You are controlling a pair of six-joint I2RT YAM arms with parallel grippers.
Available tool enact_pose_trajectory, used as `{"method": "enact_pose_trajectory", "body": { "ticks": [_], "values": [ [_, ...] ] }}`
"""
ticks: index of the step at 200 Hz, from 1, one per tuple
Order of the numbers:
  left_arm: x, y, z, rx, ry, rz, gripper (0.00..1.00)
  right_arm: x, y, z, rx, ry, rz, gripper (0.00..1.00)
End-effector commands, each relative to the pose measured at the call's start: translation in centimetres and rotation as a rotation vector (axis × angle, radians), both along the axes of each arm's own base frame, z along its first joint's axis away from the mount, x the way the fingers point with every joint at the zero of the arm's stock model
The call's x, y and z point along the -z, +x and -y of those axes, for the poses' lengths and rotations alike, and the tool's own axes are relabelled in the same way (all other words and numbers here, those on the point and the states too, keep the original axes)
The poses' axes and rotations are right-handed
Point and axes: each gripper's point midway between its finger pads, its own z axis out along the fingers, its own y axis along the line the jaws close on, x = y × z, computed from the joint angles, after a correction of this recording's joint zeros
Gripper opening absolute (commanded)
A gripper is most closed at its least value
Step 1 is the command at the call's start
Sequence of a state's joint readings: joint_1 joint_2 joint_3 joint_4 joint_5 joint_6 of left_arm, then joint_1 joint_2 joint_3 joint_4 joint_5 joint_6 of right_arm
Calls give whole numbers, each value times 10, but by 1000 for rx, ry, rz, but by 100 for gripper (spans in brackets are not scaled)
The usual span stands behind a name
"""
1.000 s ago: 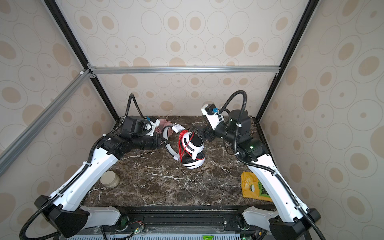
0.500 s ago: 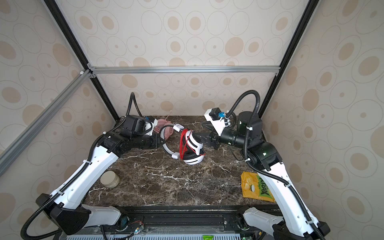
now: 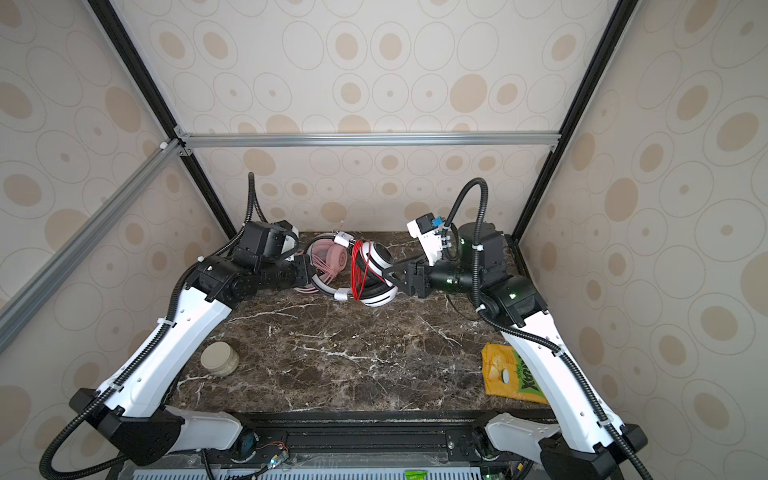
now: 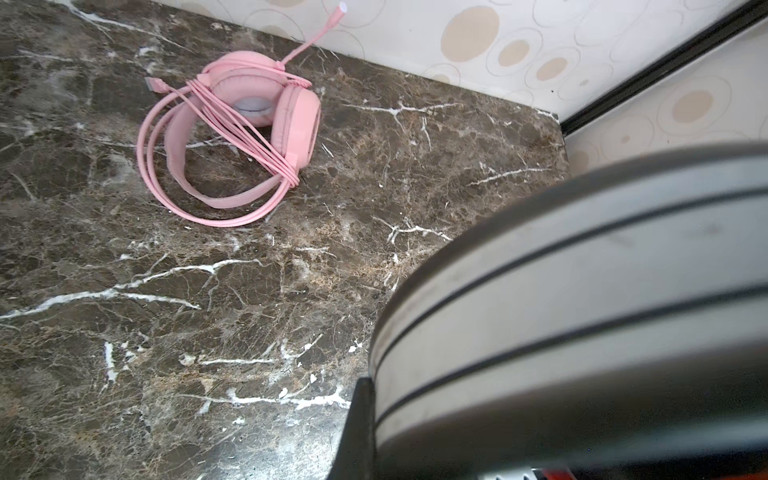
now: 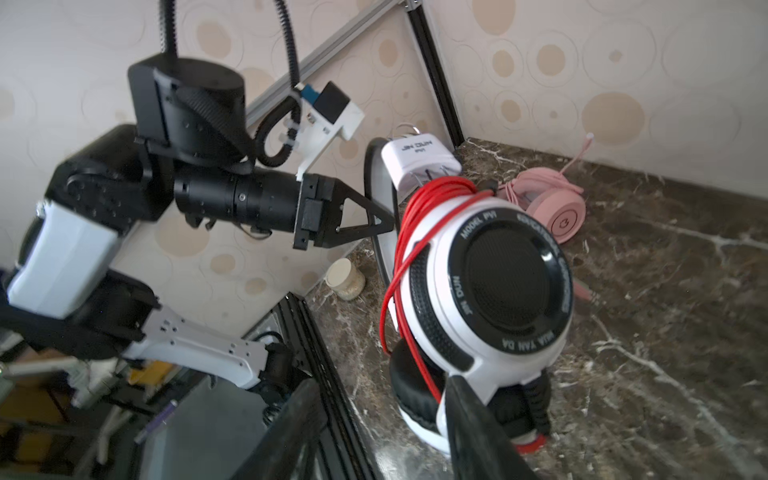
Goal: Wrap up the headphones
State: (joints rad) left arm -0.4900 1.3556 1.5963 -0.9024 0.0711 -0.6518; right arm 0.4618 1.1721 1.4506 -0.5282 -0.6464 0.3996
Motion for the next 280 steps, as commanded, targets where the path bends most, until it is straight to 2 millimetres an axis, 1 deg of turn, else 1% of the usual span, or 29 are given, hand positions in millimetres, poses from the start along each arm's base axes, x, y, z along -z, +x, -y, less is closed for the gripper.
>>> {"method": "enact_pose_trajectory", "body": {
  "ticks": [1, 12, 23, 32, 54, 69, 99, 138, 180, 209, 224, 251, 267, 280],
  "values": [
    [-49, 8, -1, -83, -122, 109, 0, -16, 17, -4, 139, 239, -246, 53],
    [-43, 9, -2, -104, -115, 76, 0, -12, 23, -4, 179, 276, -308, 54],
    [-39, 10, -2, -112, -109, 53, 0, -13, 26, -6, 192, 309, -327, 57],
    [-36, 11, -1, -113, -107, 38, 0, -10, 29, -7, 211, 331, -366, 58],
    [-38, 12, 1, -121, -128, 36, 0, 2, 37, -17, 210, 355, -472, 57],
    [-38, 12, 0, -134, -135, 40, 0, -3, 36, -27, 171, 378, -454, 56],
    [-32, 11, -3, -147, -125, 23, 0, -5, 32, -43, 129, 376, -466, 54],
    [-32, 10, -2, -145, -133, 22, 0, 9, 33, -49, 157, 306, -473, 55],
    [-30, 9, -1, -135, -136, 15, 0, 17, 30, -66, 132, 268, -473, 55],
    [-29, 7, -1, -136, -136, 16, 0, 10, 33, -73, 118, 290, -460, 54],
    [-25, 6, -2, -136, -129, 10, 0, 0, 35, -81, 95, 303, -447, 53],
    [-20, 5, -1, -134, -132, -2, 0, -25, 41, -88, 79, 324, -389, 53],
    [-19, 4, 0, -131, -137, -3, 0, -33, 49, -91, 90, 327, -358, 53],
    [-20, 4, 0, -132, -136, 0, 0, -35, 54, -94, 83, 320, -349, 53]
  ]
}}
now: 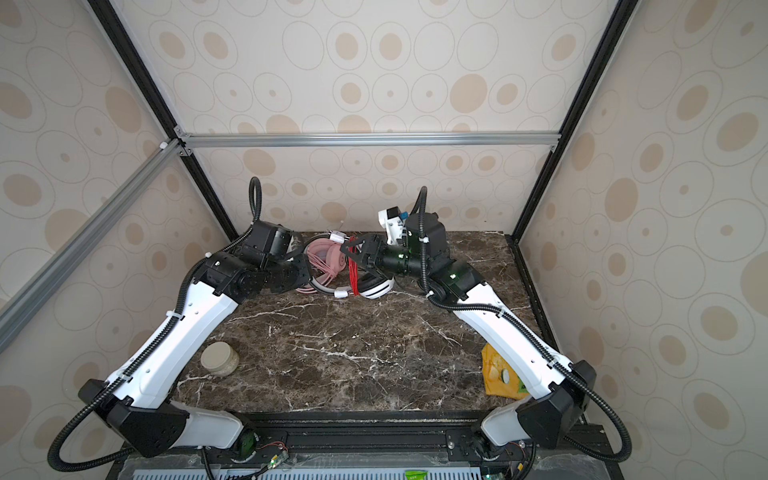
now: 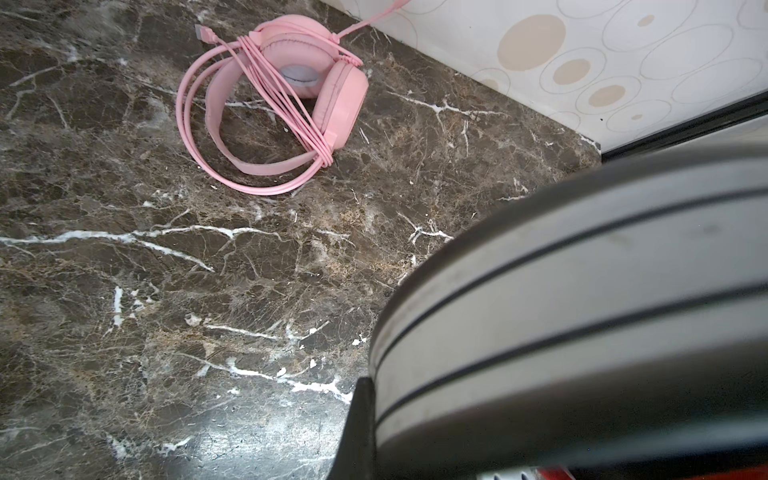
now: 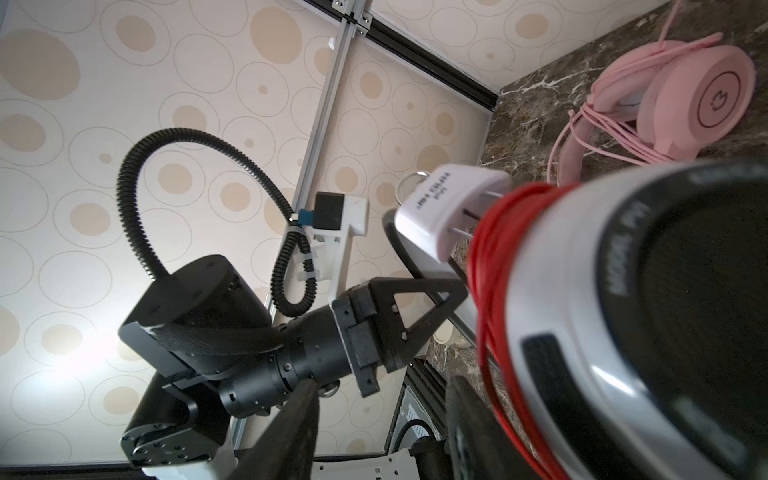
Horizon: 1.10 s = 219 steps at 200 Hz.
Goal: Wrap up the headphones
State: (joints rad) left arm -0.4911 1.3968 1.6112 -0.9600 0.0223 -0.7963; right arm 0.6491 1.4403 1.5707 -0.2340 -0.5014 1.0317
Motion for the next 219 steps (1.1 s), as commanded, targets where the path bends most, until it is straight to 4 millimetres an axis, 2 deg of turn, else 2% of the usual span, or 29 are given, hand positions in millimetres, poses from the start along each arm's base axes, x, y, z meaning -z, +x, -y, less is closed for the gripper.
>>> {"method": "enact_pose_trajectory", "body": {
  "ticks": [1, 12, 26, 45, 62, 78, 87, 96, 106, 117, 135, 172, 187, 210, 219],
  "values": [
    [-39, 1, 7, -3, -107, 109, 0, -24, 7, -4, 4, 22, 73, 53],
    [-40, 0, 6, -5, -104, 112, 0, -26, 11, -4, 5, 11, 83, 52],
    [-40, -1, 4, -6, -99, 115, 0, -31, 19, 10, 40, -3, 108, 52],
    [-42, -2, 4, -1, -96, 120, 0, -37, 35, 53, 143, -34, 139, 51],
    [-46, -3, 6, 15, -107, 133, 0, -35, 47, 101, 243, -80, 161, 53],
    [-52, -2, 9, 23, -124, 146, 0, -15, 53, 142, 302, -121, 144, 53],
    [-56, -1, 10, 25, -133, 156, 0, 6, 58, 167, 337, -148, 119, 53],
    [-63, -1, 11, 29, -147, 171, 0, 28, 60, 183, 353, -170, 101, 53],
    [-71, -1, 14, 36, -167, 192, 0, 52, 60, 192, 344, -213, 101, 53],
    [-82, 0, 16, 43, -188, 216, 0, 78, 57, 191, 301, -283, 112, 54],
    [-95, 0, 19, 51, -221, 239, 0, 110, 51, 178, 194, -340, 148, 55],
    [-99, 2, 24, 53, -251, 236, 0, 141, 44, 156, 96, -400, 354, 57],
    [-99, 3, 26, 54, -265, 234, 0, 147, 32, 135, 9, -448, 564, 57],
    [-99, 3, 29, 59, -282, 230, 0, 160, -4, 96, -152, -508, 1122, 68],
    [-99, 3, 29, 60, -283, 229, 0, 162, -10, 89, -197, -517, 1260, 70]
  ]
}}
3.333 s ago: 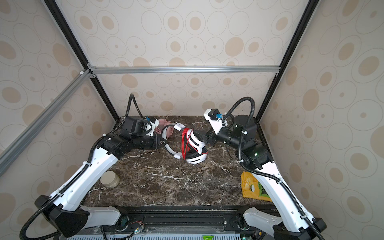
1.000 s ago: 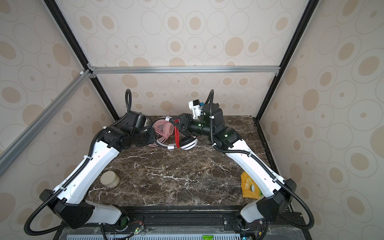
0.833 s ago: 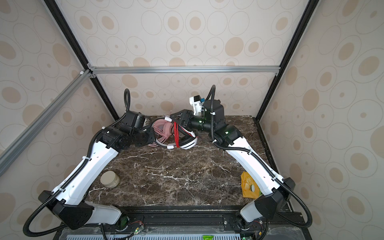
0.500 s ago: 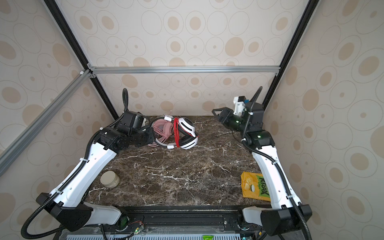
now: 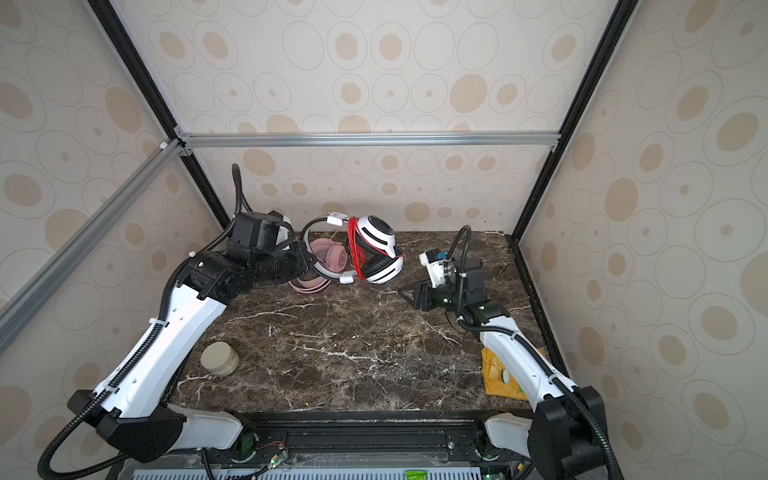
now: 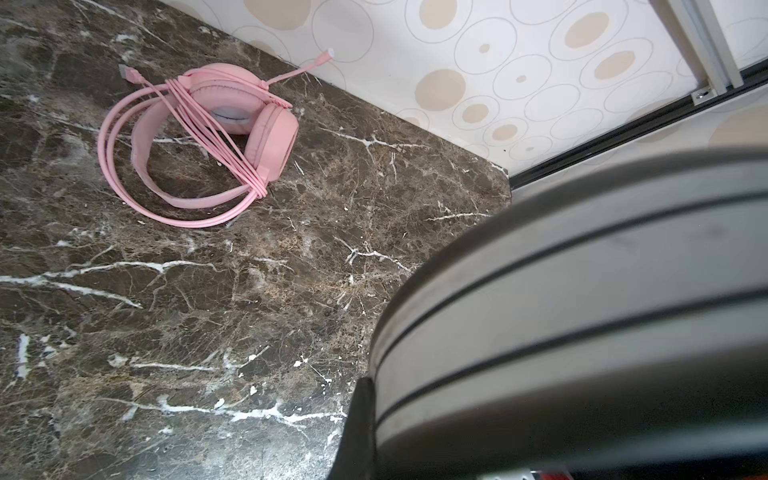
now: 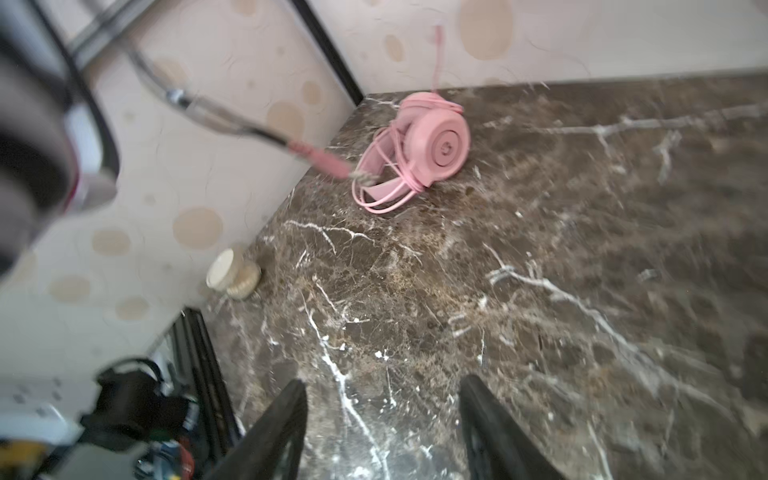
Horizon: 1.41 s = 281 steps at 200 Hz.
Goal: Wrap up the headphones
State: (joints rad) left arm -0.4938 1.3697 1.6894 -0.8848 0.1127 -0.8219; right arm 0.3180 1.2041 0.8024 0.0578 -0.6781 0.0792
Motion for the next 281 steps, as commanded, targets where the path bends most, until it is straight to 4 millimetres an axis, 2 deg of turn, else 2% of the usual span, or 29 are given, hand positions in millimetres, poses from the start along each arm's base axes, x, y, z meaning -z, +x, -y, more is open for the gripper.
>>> {"method": "enact_pose_trajectory", "body": {
  "ticks": [1, 33, 55, 96, 120, 140, 176, 234, 257, 281],
  "values": [
    [-45, 2, 10, 9, -130, 105, 0, -28, -18, -29, -243, -97, 628, 70],
    [-42, 2, 10, 10, -130, 99, 0, -27, 12, -45, -202, -160, 712, 63],
    [-40, 1, 12, 14, -132, 93, 0, -41, 33, -51, -136, -140, 738, 61],
    [-46, 0, 16, 36, -163, 100, 0, -57, 49, -62, -113, -70, 802, 63],
    [-51, -2, 24, 66, -204, 97, 0, -74, 58, -54, -1, -15, 850, 63],
    [-55, -3, 26, 67, -231, 93, 0, -82, 59, -45, 52, -16, 887, 63],
    [-60, -3, 31, 77, -275, 88, 0, -93, 53, -46, 43, 21, 914, 65],
    [-66, -6, 43, 121, -353, 71, 0, -96, 61, -48, 67, 53, 940, 65],
    [-64, -8, 46, 133, -379, 59, 0, -100, 62, -51, 49, 66, 941, 59],
    [-64, -10, 50, 145, -414, 52, 0, -104, 65, -54, 42, 96, 935, 43]
  ]
}}
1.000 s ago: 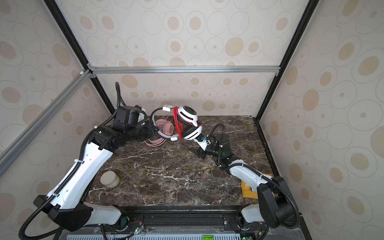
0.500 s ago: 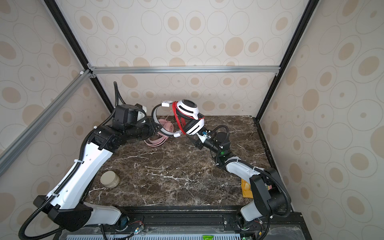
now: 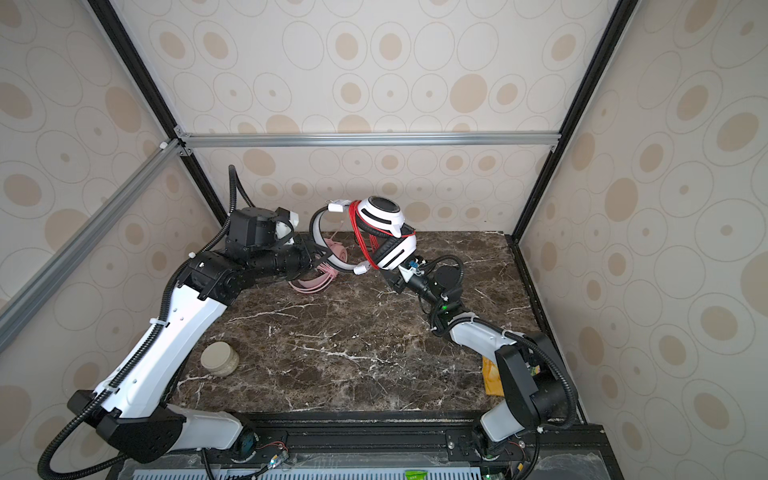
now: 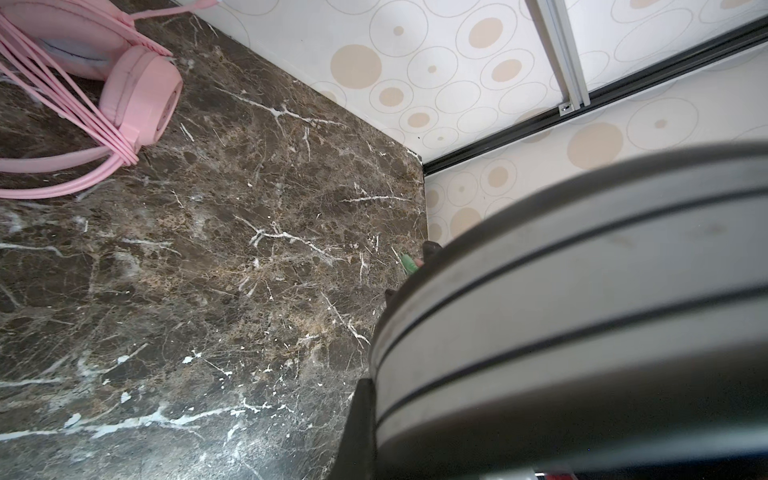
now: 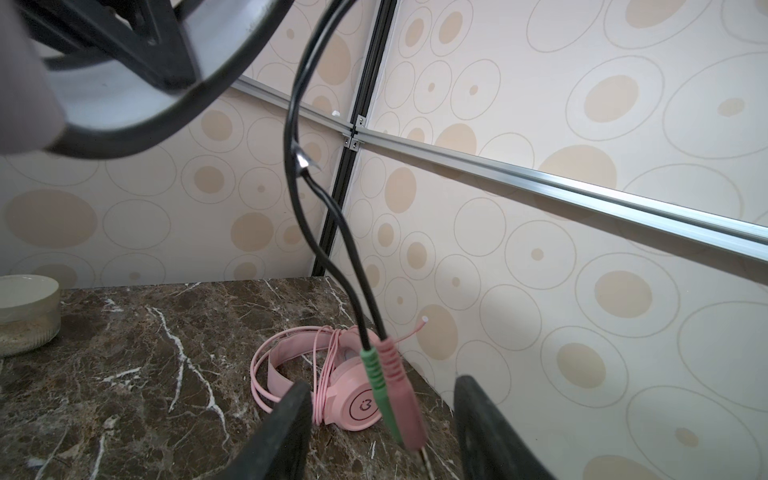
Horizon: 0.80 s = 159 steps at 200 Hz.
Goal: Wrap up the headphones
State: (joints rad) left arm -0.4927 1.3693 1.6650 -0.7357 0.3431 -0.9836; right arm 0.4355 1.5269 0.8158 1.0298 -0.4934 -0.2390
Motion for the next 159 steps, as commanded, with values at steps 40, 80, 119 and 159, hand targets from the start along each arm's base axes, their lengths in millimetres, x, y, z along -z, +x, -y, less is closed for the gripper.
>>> {"method": "enact_pose_trajectory", "body": {
  "ticks": [40, 80, 119, 159],
  "values": [
    [-43, -6, 8, 30, -150, 87, 0, -25, 1, -7, -40, 82, 55, 13],
    [-50, -5, 7, 24, -154, 102, 0, -19, -7, -5, -46, 78, 41, 7],
    [-48, 10, -9, -56, -124, 111, 0, -11, -32, 2, -79, 68, -7, 8],
    [-38, 25, -11, -120, -149, 56, 0, -8, -75, -1, -108, 29, -40, 8]
  ]
}}
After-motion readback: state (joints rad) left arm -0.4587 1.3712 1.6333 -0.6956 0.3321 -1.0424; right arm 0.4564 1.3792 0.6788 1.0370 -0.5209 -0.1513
